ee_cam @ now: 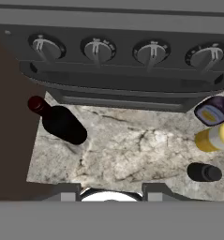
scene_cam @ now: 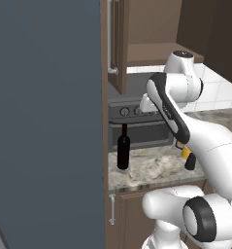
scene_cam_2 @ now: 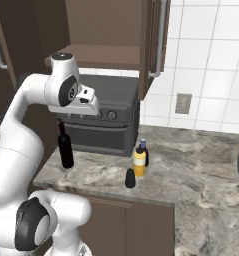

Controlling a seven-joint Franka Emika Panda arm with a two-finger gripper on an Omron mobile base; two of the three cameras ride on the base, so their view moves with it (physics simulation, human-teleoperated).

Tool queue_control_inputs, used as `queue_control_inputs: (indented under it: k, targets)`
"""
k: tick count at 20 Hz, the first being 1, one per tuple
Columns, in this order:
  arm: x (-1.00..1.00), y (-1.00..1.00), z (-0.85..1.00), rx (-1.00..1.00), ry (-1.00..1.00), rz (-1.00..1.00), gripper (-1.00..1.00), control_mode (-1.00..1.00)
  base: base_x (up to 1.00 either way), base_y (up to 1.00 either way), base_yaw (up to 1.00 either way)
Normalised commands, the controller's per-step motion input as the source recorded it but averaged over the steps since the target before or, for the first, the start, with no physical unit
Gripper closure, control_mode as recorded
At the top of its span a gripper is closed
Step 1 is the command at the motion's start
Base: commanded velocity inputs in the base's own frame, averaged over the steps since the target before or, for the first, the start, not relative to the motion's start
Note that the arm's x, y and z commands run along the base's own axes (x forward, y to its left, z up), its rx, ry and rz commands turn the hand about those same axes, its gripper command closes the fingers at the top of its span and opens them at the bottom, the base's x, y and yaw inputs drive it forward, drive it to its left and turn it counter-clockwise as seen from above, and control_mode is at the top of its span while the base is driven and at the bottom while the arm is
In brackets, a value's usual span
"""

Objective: There are various items on the counter. Only move the condiments/shakers into the cabinet.

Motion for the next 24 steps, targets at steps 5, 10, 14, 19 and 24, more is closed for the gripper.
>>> queue_control_inputs:
  k: [5,10,14,19,24]
  targets:
    - [-0.03,0.00,0.00,0.00,0.00,0.00,-1.00,-1.00,0.00,0.00,0.00]
    - [-0.34,-0.35,-0.19,0.02,-0.02,0.01,-1.00,-1.00,0.00,0.00,0.00]
    - [-0.60,-0.98,-0.60,0.02,-0.01,0.01,-1.00,-1.00,0.00,0.00,0.00]
    - [-0.57,-0.90,-0.91,0.00,0.00,-0.03,-1.00,-1.00,0.00,0.00,0.00]
    - [-0.14,-0.86,-1.00,0.00,0.00,-0.10,-1.00,-1.00,0.00,0.00,0.00]
